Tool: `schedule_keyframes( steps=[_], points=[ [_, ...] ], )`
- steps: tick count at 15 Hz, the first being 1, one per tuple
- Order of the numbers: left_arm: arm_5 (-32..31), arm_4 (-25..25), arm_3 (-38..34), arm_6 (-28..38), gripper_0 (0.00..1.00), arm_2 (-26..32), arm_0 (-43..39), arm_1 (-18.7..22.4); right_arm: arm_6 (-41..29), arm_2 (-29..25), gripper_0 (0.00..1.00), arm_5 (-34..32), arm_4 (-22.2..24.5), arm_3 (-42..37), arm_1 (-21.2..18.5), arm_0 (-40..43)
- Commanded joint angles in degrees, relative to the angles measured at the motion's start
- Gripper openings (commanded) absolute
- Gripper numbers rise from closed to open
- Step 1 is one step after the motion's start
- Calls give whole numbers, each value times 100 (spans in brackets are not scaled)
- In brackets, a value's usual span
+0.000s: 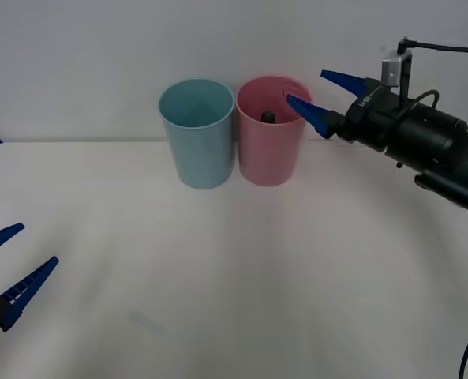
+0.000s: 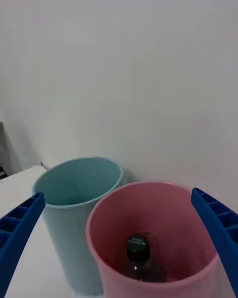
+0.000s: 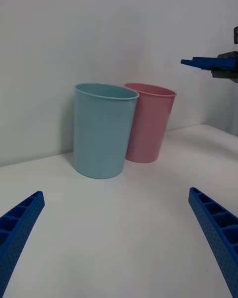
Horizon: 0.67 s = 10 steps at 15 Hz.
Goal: Grasp the object on the table and drop it into the matching bin: aluminum can to the light blue bin, PET bottle to the pink bin.
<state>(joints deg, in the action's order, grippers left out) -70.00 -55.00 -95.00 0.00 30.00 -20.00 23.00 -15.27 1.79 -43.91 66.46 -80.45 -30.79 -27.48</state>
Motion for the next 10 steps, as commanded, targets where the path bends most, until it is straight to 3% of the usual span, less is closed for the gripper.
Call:
schedule_keyframes(
  steps=[1, 10],
  points=[
    [0, 0, 0, 0, 100, 0, 0, 0, 24, -223, 100, -12, -19, -674, -76, 727],
    [0, 0, 0, 0, 100, 0, 0, 0, 561, -1137, 100, -777, -143, -1711, -94, 2581]
  ],
)
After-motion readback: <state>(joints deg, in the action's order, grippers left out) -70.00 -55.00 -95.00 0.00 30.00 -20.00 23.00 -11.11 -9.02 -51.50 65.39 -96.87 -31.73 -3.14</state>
